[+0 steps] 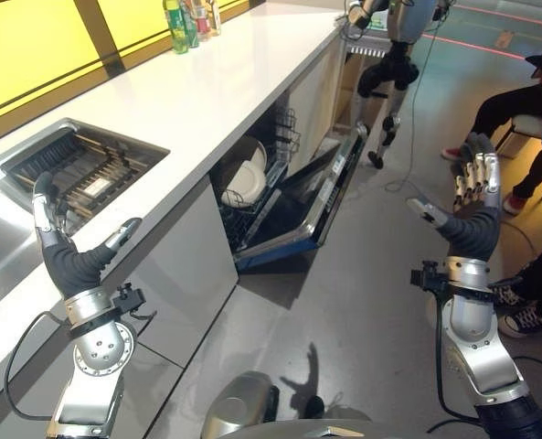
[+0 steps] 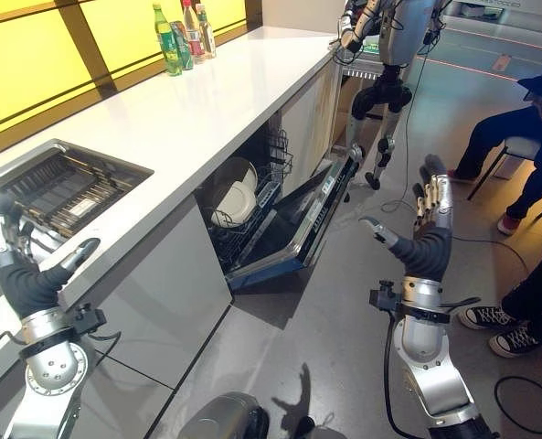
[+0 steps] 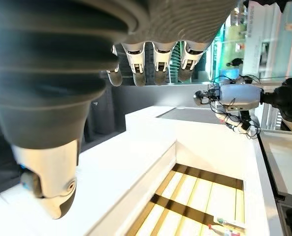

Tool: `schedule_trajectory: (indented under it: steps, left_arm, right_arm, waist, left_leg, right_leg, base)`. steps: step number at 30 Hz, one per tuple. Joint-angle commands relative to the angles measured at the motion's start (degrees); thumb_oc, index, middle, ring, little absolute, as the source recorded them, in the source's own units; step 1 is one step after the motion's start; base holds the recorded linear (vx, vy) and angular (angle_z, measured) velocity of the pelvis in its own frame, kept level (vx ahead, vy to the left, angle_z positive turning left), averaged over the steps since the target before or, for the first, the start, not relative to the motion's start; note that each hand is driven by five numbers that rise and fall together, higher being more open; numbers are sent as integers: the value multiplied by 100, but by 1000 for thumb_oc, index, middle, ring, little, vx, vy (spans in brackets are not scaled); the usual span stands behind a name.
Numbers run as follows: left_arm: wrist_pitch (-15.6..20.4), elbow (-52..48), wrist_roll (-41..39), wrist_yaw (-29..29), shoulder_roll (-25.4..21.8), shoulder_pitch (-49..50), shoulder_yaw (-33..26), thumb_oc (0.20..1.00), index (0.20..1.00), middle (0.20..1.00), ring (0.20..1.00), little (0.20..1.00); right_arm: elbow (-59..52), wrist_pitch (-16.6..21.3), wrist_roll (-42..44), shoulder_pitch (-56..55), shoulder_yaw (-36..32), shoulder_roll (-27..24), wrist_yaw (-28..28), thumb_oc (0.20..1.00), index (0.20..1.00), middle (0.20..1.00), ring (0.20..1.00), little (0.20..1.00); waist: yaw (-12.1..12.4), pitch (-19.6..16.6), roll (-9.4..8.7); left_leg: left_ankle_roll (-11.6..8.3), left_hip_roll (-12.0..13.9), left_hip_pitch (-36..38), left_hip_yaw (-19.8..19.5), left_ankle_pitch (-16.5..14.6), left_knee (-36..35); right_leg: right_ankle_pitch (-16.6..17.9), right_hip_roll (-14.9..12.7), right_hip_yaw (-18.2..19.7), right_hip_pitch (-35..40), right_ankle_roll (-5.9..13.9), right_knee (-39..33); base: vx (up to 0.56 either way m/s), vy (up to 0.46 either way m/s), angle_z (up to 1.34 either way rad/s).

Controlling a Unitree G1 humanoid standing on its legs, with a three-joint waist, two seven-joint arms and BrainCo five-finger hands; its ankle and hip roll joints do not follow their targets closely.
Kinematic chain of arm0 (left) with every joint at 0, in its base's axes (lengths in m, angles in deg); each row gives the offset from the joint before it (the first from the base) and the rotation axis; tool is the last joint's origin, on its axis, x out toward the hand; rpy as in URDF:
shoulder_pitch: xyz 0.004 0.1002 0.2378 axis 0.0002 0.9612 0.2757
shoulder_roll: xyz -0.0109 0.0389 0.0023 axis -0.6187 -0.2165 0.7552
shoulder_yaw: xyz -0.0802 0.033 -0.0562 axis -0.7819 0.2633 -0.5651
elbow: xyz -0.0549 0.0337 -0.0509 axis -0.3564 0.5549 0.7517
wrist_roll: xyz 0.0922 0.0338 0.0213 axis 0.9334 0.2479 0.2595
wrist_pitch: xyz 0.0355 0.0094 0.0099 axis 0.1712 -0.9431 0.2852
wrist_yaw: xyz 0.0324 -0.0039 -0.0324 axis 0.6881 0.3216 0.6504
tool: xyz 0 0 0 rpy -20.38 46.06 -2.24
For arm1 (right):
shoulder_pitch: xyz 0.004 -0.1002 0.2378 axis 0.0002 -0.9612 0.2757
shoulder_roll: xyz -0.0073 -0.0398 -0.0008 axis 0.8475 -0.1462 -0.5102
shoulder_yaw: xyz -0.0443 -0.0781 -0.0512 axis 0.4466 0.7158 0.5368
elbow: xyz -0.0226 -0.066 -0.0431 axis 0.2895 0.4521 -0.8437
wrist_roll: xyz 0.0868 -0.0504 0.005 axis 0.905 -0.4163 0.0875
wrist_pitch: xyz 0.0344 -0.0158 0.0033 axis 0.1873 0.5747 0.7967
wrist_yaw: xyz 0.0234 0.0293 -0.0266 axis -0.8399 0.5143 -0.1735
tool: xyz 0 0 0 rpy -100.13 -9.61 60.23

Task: Pick up plates and place into dishwasher.

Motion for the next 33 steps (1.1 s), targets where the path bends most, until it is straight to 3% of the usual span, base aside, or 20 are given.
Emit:
schedule_trajectory:
  steps: [1,3,4,7,8,9,10,12,13,15,16,17,20,22,24,25,26,27,30,33]
  left_arm:
    - [361,-566,125,94,-395,-79,-33,1000,1000,1000,1000,1000]
    - [165,-572,277,204,-440,-171,0,1000,1000,1000,1000,1000]
    - [65,-575,227,119,-470,-177,-23,1000,1000,1000,1000,1000]
    - [176,-566,237,-15,-498,-53,-51,1000,1000,1000,1000,1000]
    - [206,-555,262,-16,-525,32,-84,1000,1000,1000,1000,1000]
    - [158,-523,242,-7,-598,44,-87,1000,1000,1000,1000,1000]
    - [81,-435,145,27,-740,-47,-43,1000,1000,1000,1000,1000]
    - [104,-315,-2,48,-870,-186,-47,1000,1000,1000,1000,1000]
    - [153,-220,-107,42,-900,-286,-51,1000,1000,1000,1000,1000]
    - [151,-191,-149,61,-905,-427,-13,1000,1000,1000,1000,1000]
    - [66,-175,-141,55,-914,-596,49,1000,1000,1000,1000,1000]
    - [58,-186,-162,-97,-868,-646,49,1000,1000,1000,1000,1000]
    - [-25,-331,168,-128,-618,-470,157,1000,1000,1000,1000,1000]
    - [-34,-371,198,-165,-581,-355,73,1000,1000,1000,1000,1000]
    - [86,-271,207,-166,-584,-440,5,1000,1000,1000,1000,1000]
    - [182,-236,148,-189,-599,-570,-12,1000,1000,1000,1000,1000]
    - [277,-138,122,-257,-571,-759,49,1000,1000,1000,1000,1000]
    - [298,-53,145,-271,-532,-833,131,1000,1000,1000,1000,1000]
    - [443,47,217,254,-508,-696,324,1000,1000,1000,1000,1000]
    - [583,82,333,638,-353,-876,541,1000,1000,1000,1000,1000]
  right_arm:
    - [-233,98,-247,635,-2,-147,-313,1000,1000,1000,1000,1000]
    - [-69,60,-205,667,159,-1,-287,1000,1000,1000,1000,1000]
    - [-62,9,-141,591,173,22,-289,1000,1000,1000,1000,1000]
    - [-202,-50,16,291,146,143,-266,1000,1000,1000,1000,1000]
    - [-220,-33,-39,190,121,199,-203,1000,1000,1000,1000,1000]
    - [-194,-20,-16,142,121,231,-166,1000,1000,1000,1000,1000]
    - [-87,5,93,140,149,240,-156,1000,1000,1000,1000,1000]
    - [132,94,118,188,144,203,-193,1000,1000,1000,1000,1000]
    - [320,218,157,221,85,138,-168,1000,1000,1000,1000,1000]
    - [465,309,185,311,-12,61,-145,1000,1000,1000,1000,1000]
    - [570,280,129,417,-86,78,-134,1000,1000,1000,1000,1000]
    - [610,274,162,399,-162,68,-174,1000,1000,1000,1000,1000]
    - [685,112,553,238,-312,131,-102,1000,1000,1000,1000,1000]
    - [725,-11,754,176,-290,223,-382,1000,1000,1000,1000,1000]
    - [831,-29,540,308,-269,260,-858,1000,1000,1000,1000,1000]
    - [903,65,520,401,-301,264,-1161,1000,1000,1000,1000,1000]
    - [1002,146,550,468,-376,275,-1523,1000,1000,1000,1000,1000]
    - [1068,136,567,483,-402,293,-1747,1000,1000,1000,1000,1000]
    - [1384,145,612,605,-360,329,-1968,1000,1000,1000,1000,1000]
    - [1829,357,782,823,-471,281,-2028,1000,1000,1000,1000,1000]
  waist:
    - [541,-12,-197]
    - [647,-184,-366]
    - [663,-270,-467]
    - [595,-484,-390]
    - [524,-523,-321]
    - [452,-522,-308]
    - [370,-494,-299]
    - [257,-413,-288]
    - [142,-298,-262]
    - [-16,-207,-176]
    - [-155,-107,-140]
    - [-163,-112,-105]
    - [-44,-138,-230]
    - [117,-77,-279]
    - [192,99,-236]
    - [162,308,-168]
    - [-25,498,-78]
    - [-150,564,-11]
    - [-424,718,190]
    - [-699,819,481]
  left_leg:
    - [220,-430,-338,-141,1266,-537]
    - [463,-670,-221,-180,839,-551]
    - [600,-740,-127,-145,717,-535]
    - [779,-674,347,-372,615,-813]
    - [804,-629,478,-416,580,-873]
    - [814,-629,524,-433,549,-870]
    - [798,-639,506,-450,508,-773]
    - [693,-631,467,-545,508,-646]
    - [604,-630,562,-676,447,-588]
    - [564,-545,632,-817,426,-626]
    - [570,-475,710,-949,339,-654]
    - [542,-371,717,-1064,343,-690]
    - [301,-265,723,-1216,378,-642]
    - [177,-204,446,-1174,450,-442]
    - [83,-165,-104,-953,647,-5]
    - [66,-81,-497,-602,665,457]
    - [23,232,-802,78,580,1064]
    - [-29,410,-888,314,585,1264]
    - [120,355,-603,10,460,1381]
    - [153,542,-374,176,357,876]
  right_leg:
    - [-447,579,670,826,330,594]
    - [-71,408,615,843,754,1433]
    - [338,333,657,832,1011,1862]
    - [1394,366,715,350,1453,3616]
    - [1469,305,765,45,1447,3931]
    - [1287,168,786,-112,1364,3822]
    - [795,-8,741,-197,1188,3302]
    - [410,-95,707,-235,997,2057]
    - [438,-291,828,-325,919,1060]
    - [719,-402,1062,-565,903,475]
    - [982,-434,1400,-866,913,537]
    - [564,-316,1438,-830,861,506]
    - [422,-295,1121,-335,810,-131]
    - [410,-281,898,-165,744,-342]
    - [401,-273,692,-264,682,-364]
    - [339,-288,524,-422,604,-240]
    - [233,-336,221,-640,443,-29]
    - [168,-352,92,-735,354,91]
    - [93,-488,328,-1453,303,806]
    - [15,-563,422,-2202,281,1258]
  base:
    - [426,10,7]
    - [479,43,-21]
    - [442,44,-49]
    - [404,57,20]
    - [351,28,45]
    - [377,-26,45]
    - [323,-78,49]
    - [250,-179,62]
    - [154,-239,74]
    - [14,-237,80]
    - [6,-232,101]
    - [114,-299,116]
    - [179,-275,100]
    - [51,-293,81]
    - [-251,-261,60]
    - [-459,-251,61]
    - [-397,-204,83]
    - [-247,-66,142]
    - [-139,221,108]
    - [-240,259,-14]
